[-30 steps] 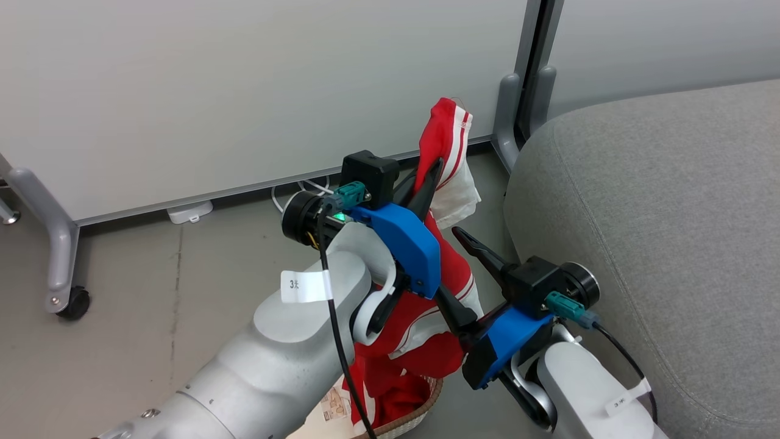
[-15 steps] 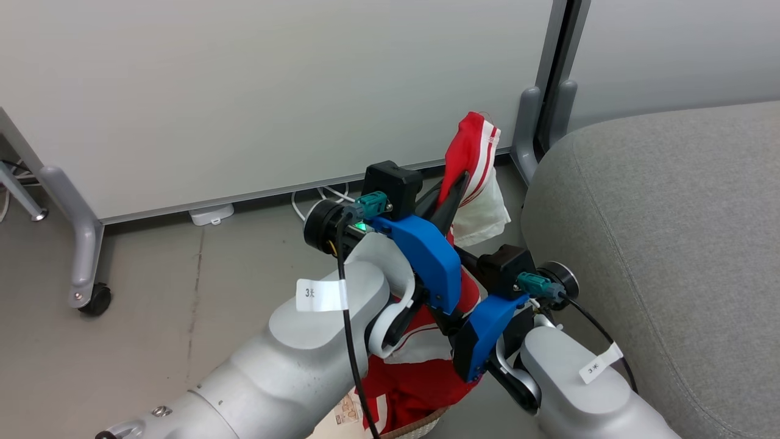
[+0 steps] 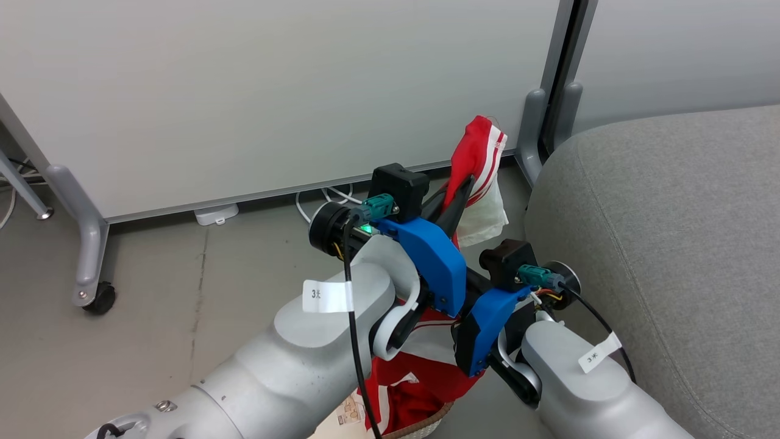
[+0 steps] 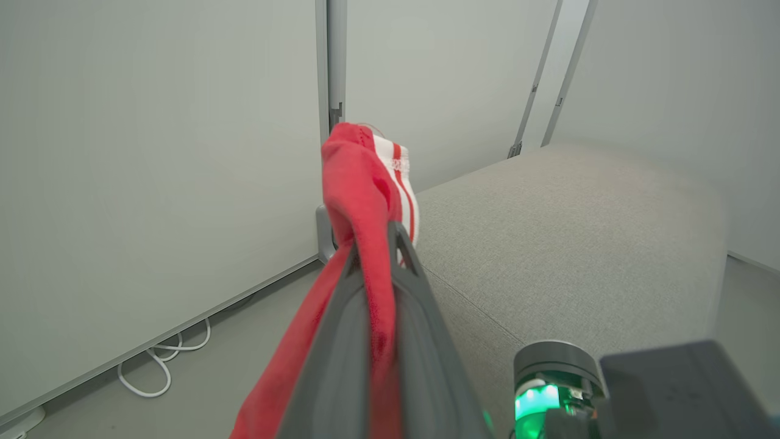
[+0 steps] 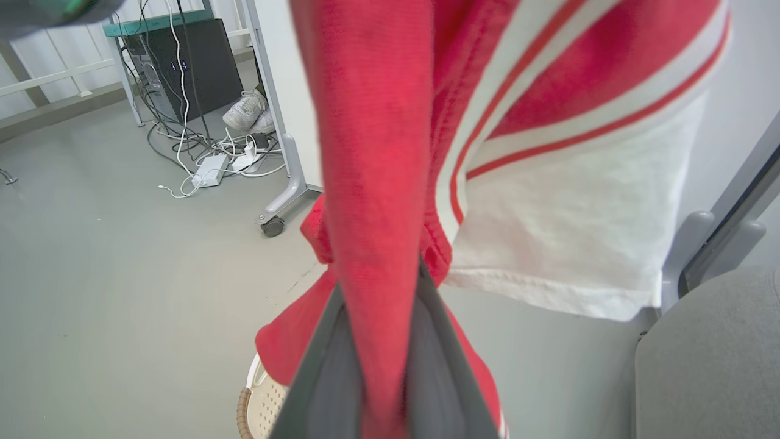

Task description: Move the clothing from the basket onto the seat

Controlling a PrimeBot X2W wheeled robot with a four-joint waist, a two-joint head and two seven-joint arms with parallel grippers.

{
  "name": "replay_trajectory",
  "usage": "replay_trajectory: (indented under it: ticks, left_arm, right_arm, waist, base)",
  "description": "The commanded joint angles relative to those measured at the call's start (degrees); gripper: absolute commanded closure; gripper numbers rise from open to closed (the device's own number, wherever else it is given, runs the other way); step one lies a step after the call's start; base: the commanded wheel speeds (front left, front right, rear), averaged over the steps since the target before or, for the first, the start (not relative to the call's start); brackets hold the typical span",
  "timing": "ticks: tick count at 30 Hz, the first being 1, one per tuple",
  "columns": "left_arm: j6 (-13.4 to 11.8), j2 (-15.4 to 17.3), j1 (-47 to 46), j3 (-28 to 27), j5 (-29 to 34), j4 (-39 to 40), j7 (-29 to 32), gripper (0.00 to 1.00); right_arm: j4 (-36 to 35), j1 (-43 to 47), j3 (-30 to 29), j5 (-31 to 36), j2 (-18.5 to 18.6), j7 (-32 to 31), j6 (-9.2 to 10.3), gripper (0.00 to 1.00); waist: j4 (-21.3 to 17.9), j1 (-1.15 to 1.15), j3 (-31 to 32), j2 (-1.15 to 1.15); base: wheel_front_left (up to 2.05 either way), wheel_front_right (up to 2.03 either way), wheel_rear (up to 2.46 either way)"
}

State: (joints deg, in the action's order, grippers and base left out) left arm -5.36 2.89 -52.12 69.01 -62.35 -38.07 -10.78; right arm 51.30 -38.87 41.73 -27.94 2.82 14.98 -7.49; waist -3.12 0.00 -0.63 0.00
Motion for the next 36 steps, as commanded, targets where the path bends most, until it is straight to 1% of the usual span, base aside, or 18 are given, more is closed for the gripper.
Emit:
replay_trajectory:
  ticks: [1, 17, 18, 19, 20, 21, 26, 30, 36]
  left_arm:
    - [-0.2, 0.0, -1.1, 0.2, -0.3, -0.3, -0.5, 1.0]
    - [-0.2, 0.0, -2.1, 2.2, -2.6, -2.4, -1.2, 1.0]
    - [-0.2, 0.0, -2.1, 2.3, -2.6, -2.5, -1.3, 0.84]
    - [0.0, 0.0, -2.1, 2.4, -2.7, -2.6, -1.4, 0.55]
    - [0.1, 0.0, -2.1, 2.5, -2.7, -2.6, -1.5, 0.15]
    - [0.3, 0.0, -2.1, 2.6, -2.8, -2.6, -1.6, 0.0]
    - [2.4, 0.2, -0.5, 1.7, -2.0, -3.0, -3.5, 0.0]
    - [4.4, 1.9, 1.6, -0.2, 0.2, -2.3, -4.4, 0.0]
    - [6.0, 6.0, 9.0, -9.2, 8.6, 4.2, -4.5, 0.0]
  right_arm:
    - [0.4, -1.2, 0.3, -0.6, 0.1, 0.2, -0.01, 1.0]
    - [0.4, -1.2, 0.2, -0.5, 0.1, 0.3, -0.01, 1.0]
    - [0.4, -1.2, 0.3, -0.5, 0.1, 0.3, -0.01, 1.0]
    - [0.4, -1.2, 0.3, -0.5, 0.1, 0.3, -0.01, 1.0]
    - [0.3, -1.2, 0.3, -0.5, 0.1, 0.3, -0.01, 1.0]
    - [0.2, -1.2, 0.3, -0.5, 0.1, 0.3, -0.01, 1.0]
    - [-0.1, -0.9, -0.5, -0.1, 0.1, 0.3, -0.01, 1.0]
    - [-0.2, -0.4, -1.8, 0.9, 0.1, 0.3, -0.01, 1.0]
    - [-0.5, 0.6, -4.3, 2.5, 0.1, 0.3, -0.01, 1.0]
  waist:
    - [-0.1, 0.0, 0.0, 0.0]
    - [-0.8, 0.0, 0.1, 0.0]
    - [-0.8, 0.0, 0.1, 0.0]
    - [-0.8, 0.0, 0.1, 0.0]
    - [-0.8, 0.0, 0.0, 0.0]
    - [-0.8, 0.0, 0.0, 0.0]
    - [-0.7, 0.0, -0.1, 0.0]
    - [-0.3, 0.0, -0.1, 0.0]
    - [0.3, 0.0, -0.5, 0.0]
  base:
    - [0.0, 0.0, 0.0]
    - [0.0, 0.0, 0.0]
    - [0.0, 0.0, 0.0]
    - [0.0, 0.0, 0.0]
    - [0.0, 0.0, 0.0]
    - [0.0, 0.0, 0.0]
    - [0.0, 0.0, 0.0]
    - [0.0, 0.0, 0.0]
    - [0.0, 0.0, 0.0]
